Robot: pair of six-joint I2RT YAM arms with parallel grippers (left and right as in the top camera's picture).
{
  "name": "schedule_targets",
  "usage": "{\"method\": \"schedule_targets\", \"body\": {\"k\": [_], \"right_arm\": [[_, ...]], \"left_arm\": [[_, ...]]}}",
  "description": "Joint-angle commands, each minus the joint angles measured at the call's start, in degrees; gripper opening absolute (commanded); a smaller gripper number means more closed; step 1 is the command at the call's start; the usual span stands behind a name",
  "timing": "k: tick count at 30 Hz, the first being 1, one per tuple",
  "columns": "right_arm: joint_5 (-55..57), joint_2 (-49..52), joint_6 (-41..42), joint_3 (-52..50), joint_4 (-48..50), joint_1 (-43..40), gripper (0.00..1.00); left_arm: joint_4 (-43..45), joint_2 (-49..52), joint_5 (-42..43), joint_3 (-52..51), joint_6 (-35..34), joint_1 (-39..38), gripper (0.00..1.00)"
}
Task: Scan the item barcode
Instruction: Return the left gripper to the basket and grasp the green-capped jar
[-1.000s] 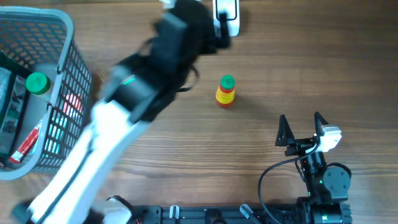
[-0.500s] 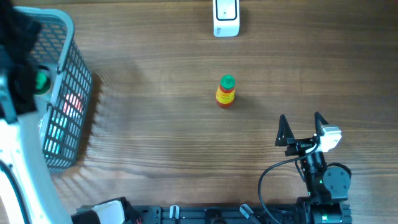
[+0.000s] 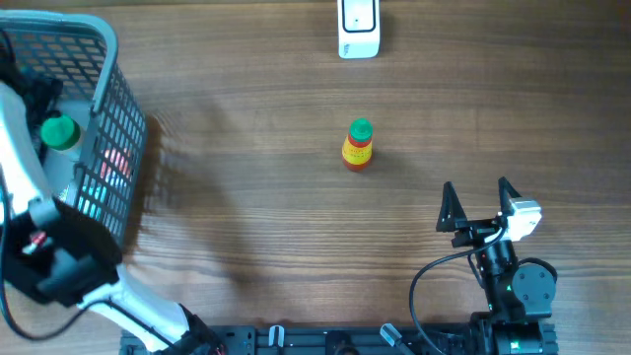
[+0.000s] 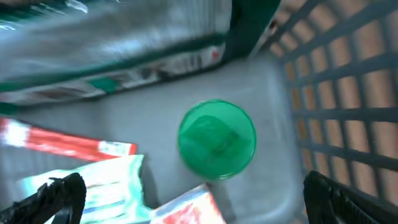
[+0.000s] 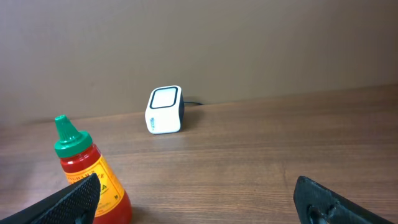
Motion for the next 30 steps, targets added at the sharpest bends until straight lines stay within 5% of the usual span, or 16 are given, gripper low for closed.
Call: {"method": "schedule_targets", "body": {"k": [1,22,30], "right_arm": [[0.8,-0.1,-0.7,-0.1,0.2,0.3,1.00],[0.8,-0.1,-0.7,-0.1,0.2,0.3,1.00],[0.8,-0.1,-0.7,0.0,0.2,0.3,1.00]], "left_arm": [[2.3,4.7,2.7,-0.4,-0.5,0.1,1.00],[9.2,14.7,3.1,-2.1,-0.5,0.2,0.97],[9.9,15.3,3.1,-2.1,-0.5,0.2,0.68]]}}
